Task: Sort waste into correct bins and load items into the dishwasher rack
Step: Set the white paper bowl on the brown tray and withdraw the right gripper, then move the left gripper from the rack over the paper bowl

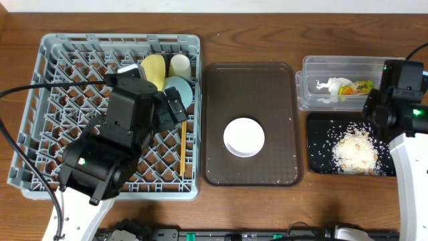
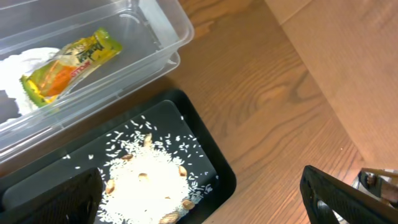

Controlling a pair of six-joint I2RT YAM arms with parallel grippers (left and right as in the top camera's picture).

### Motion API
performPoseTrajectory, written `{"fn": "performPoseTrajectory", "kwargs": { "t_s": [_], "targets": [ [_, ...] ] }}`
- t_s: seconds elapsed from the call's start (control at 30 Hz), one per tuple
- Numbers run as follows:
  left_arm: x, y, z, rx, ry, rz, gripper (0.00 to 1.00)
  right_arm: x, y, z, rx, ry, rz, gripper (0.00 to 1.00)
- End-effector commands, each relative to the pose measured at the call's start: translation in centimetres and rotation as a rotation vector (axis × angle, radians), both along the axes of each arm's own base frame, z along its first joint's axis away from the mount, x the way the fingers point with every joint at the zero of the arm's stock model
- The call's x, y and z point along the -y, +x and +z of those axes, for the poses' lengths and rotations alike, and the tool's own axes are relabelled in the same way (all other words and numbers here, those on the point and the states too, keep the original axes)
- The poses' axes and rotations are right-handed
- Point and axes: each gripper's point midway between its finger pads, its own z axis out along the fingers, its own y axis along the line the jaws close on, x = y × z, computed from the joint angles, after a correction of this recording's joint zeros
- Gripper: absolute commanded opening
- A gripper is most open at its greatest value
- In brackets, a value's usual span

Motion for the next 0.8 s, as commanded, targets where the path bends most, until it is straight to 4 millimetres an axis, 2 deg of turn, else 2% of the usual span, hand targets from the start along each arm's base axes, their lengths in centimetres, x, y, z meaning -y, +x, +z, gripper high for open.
{"fn": "performPoseTrajectory", "kwargs": {
  "t_s": [0.0, 0.37, 0.43, 0.5, 0.63, 0.7, 0.77],
  "targets": [
    [-0.3, 0.1, 0.5, 0.015, 0.016, 0.001, 1.0, 0.6, -0.4, 0.7, 0.013, -0.023, -0.024, 0.99],
    [-0.3, 0.1, 0.5, 0.016, 0.015, 0.001, 1.0, 0.6, -0.4, 0.7, 0.014, -0.022, -0.024, 0.99],
    [0.3, -0.1, 0.5, 0.005, -0.01, -0.027, 0.98, 0.6, -0.4, 0.7, 0.013, -0.023, -0.024, 0.99],
    [2.1, -1.0, -0.1, -0.046, -0.075, -0.108, 0.98, 0.6, -0.4, 0.7, 0.013, -0.023, -0.024, 0.99],
    [5.6, -2.5, -1.7, -0.155, -0.188, -0.259, 0.76, 0.6, -0.4, 0.7, 0.013, -0.023, -0.024, 0.99],
    [6.7, -3.1, -3.0, -0.22, -0.191, -0.297, 0.59, 0.6, -0.4, 0.7, 0.014, -0.022, -0.024, 0.99],
    [7.6, -3.6, -4.5, -0.279, -0.172, -0.324, 0.53, 0.6, -0.4, 0.7, 0.014, -0.022, -0.024, 0.99]
  ]
}}
